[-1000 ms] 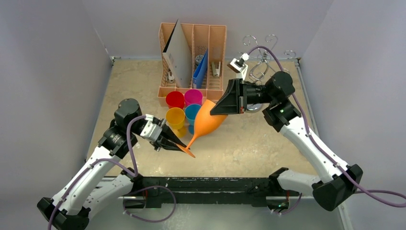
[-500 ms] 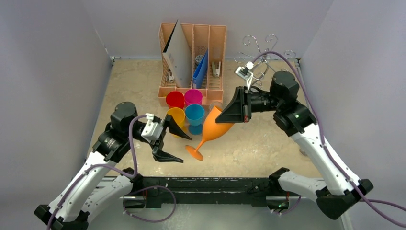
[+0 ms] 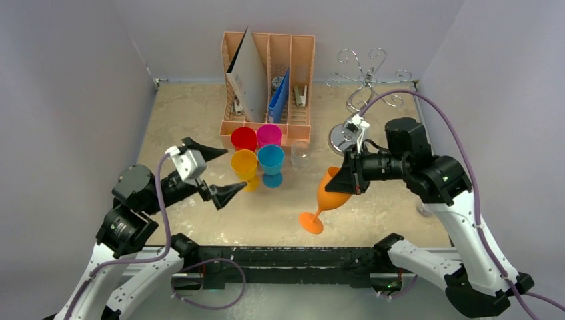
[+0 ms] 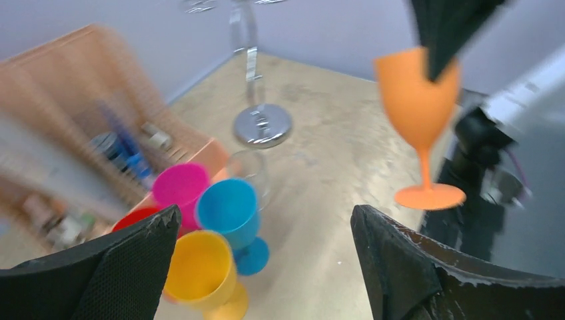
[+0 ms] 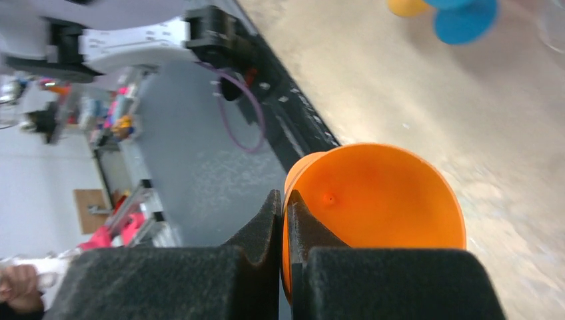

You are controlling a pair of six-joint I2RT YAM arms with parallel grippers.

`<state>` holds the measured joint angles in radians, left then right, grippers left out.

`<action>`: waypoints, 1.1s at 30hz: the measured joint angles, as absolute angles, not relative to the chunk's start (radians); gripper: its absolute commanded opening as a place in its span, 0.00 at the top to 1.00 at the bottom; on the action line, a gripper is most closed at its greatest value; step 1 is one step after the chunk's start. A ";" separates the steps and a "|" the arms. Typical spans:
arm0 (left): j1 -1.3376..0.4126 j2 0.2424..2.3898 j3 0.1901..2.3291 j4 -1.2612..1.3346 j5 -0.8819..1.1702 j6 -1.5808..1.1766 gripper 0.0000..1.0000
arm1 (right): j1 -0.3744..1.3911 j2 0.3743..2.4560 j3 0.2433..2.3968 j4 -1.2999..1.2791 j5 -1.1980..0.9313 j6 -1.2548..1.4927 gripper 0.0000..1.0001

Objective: Take the wine glass off the wine glass rack
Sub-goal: Place the wine glass at the center of the board.

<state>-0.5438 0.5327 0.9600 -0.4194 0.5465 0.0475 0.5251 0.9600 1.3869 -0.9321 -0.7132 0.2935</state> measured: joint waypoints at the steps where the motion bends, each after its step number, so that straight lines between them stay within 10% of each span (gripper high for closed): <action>1: -0.544 0.532 0.971 -0.435 0.472 0.023 0.02 | 0.525 0.963 1.396 -0.962 -0.676 0.279 1.00; 18: -0.544 0.706 1.138 -0.770 -0.258 -0.225 0.00 | 0.611 1.086 1.294 -0.944 -0.033 0.234 1.00; 33: -0.258 0.910 1.205 -0.863 -0.168 -0.278 0.00 | 0.853 1.303 1.165 -0.493 0.189 0.197 1.00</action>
